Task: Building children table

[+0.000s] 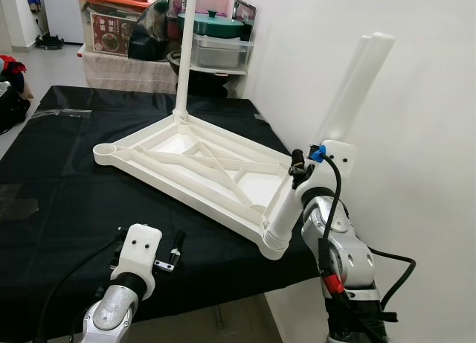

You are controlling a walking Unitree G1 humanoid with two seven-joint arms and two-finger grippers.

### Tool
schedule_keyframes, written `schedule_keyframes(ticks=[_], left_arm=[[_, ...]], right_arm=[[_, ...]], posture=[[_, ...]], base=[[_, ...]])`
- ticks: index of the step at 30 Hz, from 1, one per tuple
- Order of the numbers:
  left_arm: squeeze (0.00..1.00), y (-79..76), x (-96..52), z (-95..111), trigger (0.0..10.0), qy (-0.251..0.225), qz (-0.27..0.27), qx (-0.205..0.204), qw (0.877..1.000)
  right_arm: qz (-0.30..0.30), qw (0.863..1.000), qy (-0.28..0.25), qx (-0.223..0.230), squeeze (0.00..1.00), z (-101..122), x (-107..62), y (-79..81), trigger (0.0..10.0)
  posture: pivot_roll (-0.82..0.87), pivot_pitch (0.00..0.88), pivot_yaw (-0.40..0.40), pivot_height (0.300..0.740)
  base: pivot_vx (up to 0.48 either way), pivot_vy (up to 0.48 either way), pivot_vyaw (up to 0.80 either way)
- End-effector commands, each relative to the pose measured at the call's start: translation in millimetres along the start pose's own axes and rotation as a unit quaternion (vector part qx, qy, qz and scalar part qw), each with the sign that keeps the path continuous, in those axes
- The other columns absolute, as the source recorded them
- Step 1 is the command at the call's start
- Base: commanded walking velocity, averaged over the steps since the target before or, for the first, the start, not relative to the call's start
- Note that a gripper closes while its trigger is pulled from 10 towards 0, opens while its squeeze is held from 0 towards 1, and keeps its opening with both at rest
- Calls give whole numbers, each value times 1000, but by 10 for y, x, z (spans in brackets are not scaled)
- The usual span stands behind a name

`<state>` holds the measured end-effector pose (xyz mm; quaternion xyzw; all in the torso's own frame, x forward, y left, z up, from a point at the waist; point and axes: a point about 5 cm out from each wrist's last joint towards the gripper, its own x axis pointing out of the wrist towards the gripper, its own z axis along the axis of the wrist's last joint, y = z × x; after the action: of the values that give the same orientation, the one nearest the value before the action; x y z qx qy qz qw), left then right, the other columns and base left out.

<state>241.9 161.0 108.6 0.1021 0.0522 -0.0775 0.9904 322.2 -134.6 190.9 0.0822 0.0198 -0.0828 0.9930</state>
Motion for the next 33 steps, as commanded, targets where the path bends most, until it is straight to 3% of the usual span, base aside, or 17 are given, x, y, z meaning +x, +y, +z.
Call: schedule_keyframes(ticks=[1, 18, 33], left_arm=[[0, -20, 16, -11, 10000, 2, -8, -5, 1000], [0, -25, 19, -11, 10000, 3, -9, -7, 1000], [0, -32, 18, -12, 10000, 4, -10, -7, 1000]], right_arm=[[-70, 980, 184, -38, 0, -815, -86, -360, 10000], [-64, 981, 178, -43, 0, -794, -70, -377, 10000], [-60, 987, 143, -28, 0, -633, -49, -390, 10000]], posture=[[125, 0, -159, 740], [121, 0, -162, 740], [115, 0, -157, 740]], base=[[0, 0, 0], [0, 0, 0], [0, 0, 0]])
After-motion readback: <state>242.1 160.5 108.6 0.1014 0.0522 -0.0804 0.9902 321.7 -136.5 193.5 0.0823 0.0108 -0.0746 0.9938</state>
